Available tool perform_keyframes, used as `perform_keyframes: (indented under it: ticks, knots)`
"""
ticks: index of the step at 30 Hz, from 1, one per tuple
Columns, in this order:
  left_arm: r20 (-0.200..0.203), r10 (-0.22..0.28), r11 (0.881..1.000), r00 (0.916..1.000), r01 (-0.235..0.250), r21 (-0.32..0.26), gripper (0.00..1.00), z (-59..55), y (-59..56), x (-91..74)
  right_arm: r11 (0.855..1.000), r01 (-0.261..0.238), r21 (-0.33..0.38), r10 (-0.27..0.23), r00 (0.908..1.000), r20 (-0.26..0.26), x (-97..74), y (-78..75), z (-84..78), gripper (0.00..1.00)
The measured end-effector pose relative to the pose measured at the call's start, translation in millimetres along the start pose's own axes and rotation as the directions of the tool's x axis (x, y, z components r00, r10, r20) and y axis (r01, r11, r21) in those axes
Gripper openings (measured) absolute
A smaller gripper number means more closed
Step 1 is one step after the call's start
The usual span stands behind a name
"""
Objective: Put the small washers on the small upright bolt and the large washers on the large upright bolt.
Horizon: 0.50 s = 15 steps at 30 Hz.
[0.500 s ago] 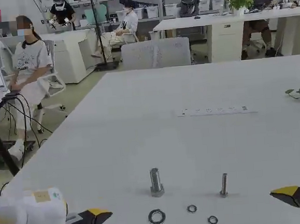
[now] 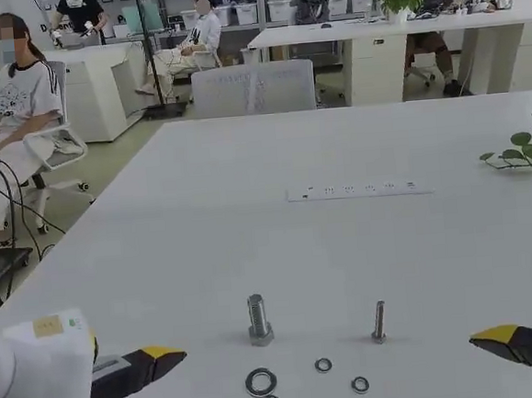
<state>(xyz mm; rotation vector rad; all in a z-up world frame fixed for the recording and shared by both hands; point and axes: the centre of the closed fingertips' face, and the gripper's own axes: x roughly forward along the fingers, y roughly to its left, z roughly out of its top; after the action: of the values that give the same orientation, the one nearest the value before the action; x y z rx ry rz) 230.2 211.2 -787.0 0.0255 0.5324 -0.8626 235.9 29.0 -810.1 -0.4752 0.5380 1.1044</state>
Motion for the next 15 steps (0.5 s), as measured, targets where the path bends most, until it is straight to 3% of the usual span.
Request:
perform_keyframes:
  ticks: [15]
  knots:
    - [0.013, 0.002, 1.0, 0.9999, -0.002, -0.011, 0.96, 1.7, 0.8, -1.0, 1.0, -0.009, -0.019, 0.008, 0.9998, -0.019, 0.6, 1.9, -0.6, 0.91]
